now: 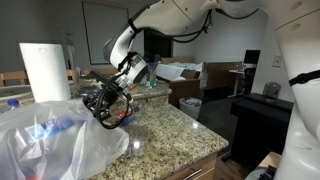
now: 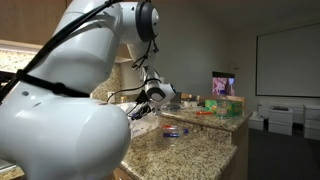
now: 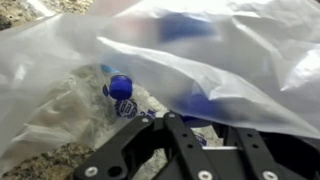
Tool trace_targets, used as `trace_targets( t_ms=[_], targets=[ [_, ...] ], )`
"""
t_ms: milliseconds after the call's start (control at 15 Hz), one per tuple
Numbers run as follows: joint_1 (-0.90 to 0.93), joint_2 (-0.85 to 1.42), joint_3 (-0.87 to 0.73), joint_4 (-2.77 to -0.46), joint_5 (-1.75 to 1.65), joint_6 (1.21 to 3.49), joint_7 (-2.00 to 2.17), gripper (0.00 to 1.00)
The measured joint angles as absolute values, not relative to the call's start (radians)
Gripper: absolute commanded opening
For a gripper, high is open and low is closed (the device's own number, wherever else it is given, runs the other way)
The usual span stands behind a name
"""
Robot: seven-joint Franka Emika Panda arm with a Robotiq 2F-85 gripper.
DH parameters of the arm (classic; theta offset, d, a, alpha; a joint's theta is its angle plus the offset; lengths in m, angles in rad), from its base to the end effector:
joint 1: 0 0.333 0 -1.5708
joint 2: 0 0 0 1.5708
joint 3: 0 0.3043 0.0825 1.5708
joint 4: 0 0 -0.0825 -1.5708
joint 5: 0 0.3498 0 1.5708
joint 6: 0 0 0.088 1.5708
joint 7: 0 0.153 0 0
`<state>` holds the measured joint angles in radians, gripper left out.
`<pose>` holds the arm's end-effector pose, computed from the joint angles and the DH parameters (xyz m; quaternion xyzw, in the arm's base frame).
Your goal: Remove a bottle from the plastic bag and put it on the counter and then put it back in the plastic bag
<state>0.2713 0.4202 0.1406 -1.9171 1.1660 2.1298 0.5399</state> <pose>0.5200 0.3067 0.2691 -0.7922 0.3918 0.2918 0.3657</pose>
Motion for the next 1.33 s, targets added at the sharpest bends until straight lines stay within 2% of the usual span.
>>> trace_targets(
  t_ms=[333,400,1067,1133,1200,1333],
  targets=[
    [0.266,0.422,0.137,-1.930,1.166,2.129,0.540,0.34],
    [0.266,0.422,0.137,-1.930,1.166,2.129,0.540,0.09],
    [0.308,0.493,0.145,-1.861,1.128,2.201,0.540,0.09],
    [0.311,0.511,0.149,-1.839,1.131,2.211,0.540,0.12],
    [0.314,0.529,0.152,-1.815,1.132,2.216,0.540,0.59],
    [0.317,0.561,0.159,-1.765,1.139,2.221,0.540,0.66]
  ],
)
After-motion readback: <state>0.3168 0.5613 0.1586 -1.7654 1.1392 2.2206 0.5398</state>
